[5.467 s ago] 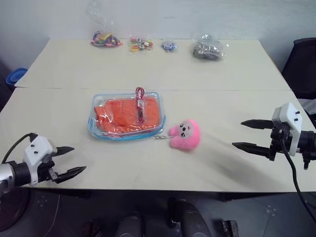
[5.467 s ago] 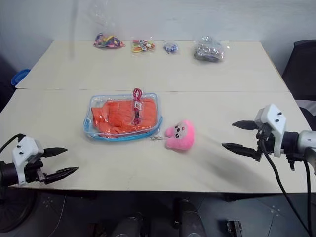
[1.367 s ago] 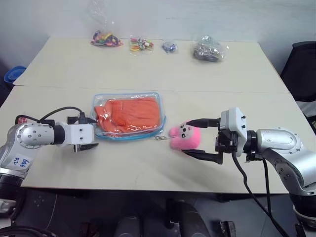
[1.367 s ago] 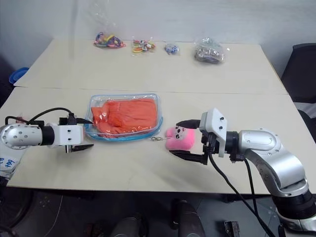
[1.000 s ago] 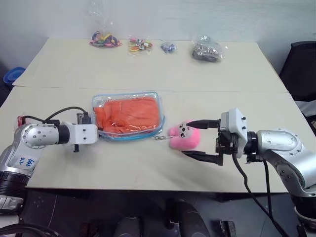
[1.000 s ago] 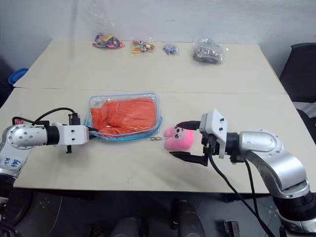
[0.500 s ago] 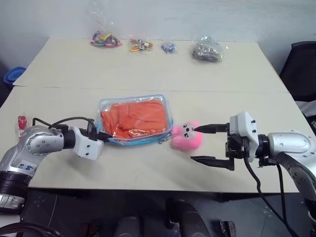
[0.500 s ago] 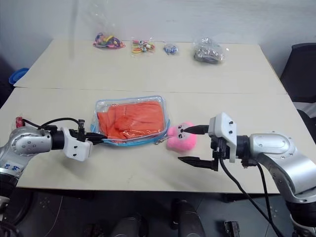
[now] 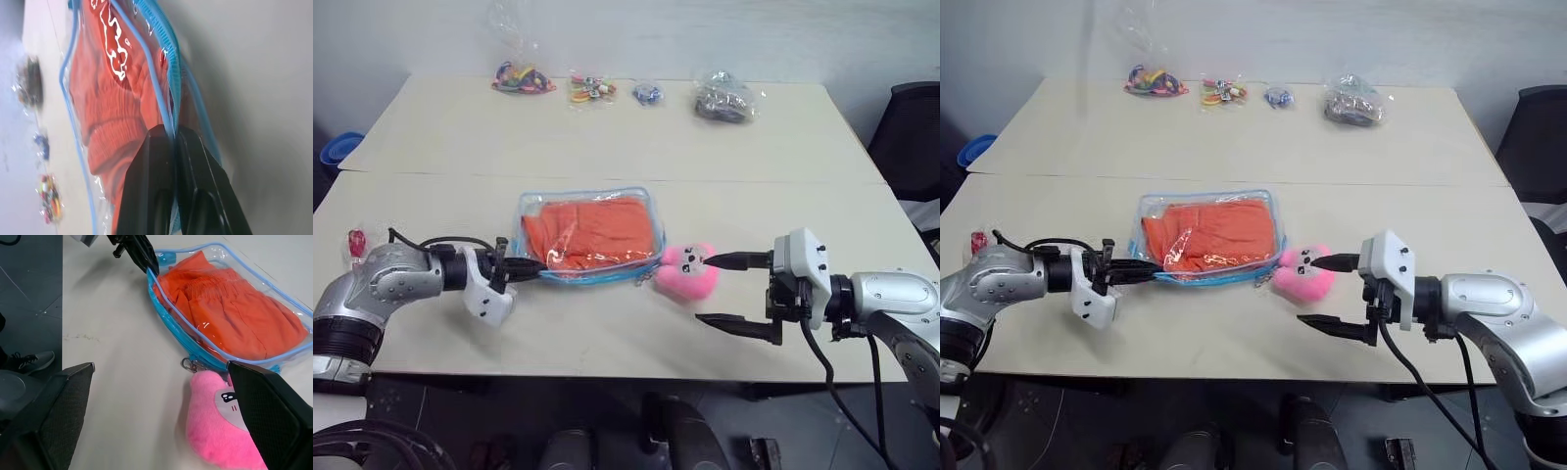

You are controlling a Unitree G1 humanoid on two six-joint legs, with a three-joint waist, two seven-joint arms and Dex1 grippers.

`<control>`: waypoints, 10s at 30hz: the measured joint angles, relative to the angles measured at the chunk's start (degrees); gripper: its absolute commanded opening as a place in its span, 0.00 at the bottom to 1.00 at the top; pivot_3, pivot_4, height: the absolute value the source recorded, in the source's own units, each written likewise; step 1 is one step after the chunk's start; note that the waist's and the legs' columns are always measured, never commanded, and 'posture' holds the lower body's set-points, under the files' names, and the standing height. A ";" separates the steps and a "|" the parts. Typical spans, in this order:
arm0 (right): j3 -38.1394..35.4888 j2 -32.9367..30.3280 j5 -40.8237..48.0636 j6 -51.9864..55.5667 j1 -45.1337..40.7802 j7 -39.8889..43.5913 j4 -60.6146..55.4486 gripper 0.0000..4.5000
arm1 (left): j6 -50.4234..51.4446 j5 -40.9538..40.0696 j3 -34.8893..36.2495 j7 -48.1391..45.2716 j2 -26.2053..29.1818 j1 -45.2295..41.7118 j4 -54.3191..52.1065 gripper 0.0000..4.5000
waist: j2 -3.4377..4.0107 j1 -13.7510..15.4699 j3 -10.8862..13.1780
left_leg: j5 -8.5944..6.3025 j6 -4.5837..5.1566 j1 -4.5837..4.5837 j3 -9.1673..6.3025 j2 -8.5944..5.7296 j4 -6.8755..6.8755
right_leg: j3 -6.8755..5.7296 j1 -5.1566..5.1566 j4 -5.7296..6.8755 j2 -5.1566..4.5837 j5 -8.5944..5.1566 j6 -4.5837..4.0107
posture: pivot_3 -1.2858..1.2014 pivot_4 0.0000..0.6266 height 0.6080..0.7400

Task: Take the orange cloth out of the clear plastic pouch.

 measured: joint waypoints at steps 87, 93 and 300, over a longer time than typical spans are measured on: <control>30.56 21.84 -24.56 -25.16 -27.04 12.79 29.12 0.02 | 109.21 -69.32 18.21 -18.04 7.93 11.91 -54.57 0.90 | -0.05 -0.70 0.02 | 0.22 -0.79 0.24 0.16 0.19 0.03 | 0.62 -0.04 0.23 0.81 -0.23 -0.40 | 0.52 0.24 1.00; 36.28 26.07 -32.52 -39.27 -30.03 15.56 39.29 0.11 | 109.63 -67.15 20.53 -18.14 8.07 19.11 -56.23 0.90 | -0.04 -0.52 0.02 | 0.22 -0.78 0.08 -0.04 0.35 0.07 | 0.37 -0.10 0.31 0.69 -0.24 -0.42 | 0.52 0.24 1.00; 6.66 1.74 -14.04 -12.54 -0.19 1.87 1.50 1.00 | 72.49 -19.23 2.46 -17.77 -9.33 12.92 -41.43 0.00 | -0.02 0.07 0.05 | -0.02 -0.83 0.13 0.17 0.75 -0.09 | 0.25 0.02 0.13 0.93 -0.35 -0.77 | 0.52 0.24 1.00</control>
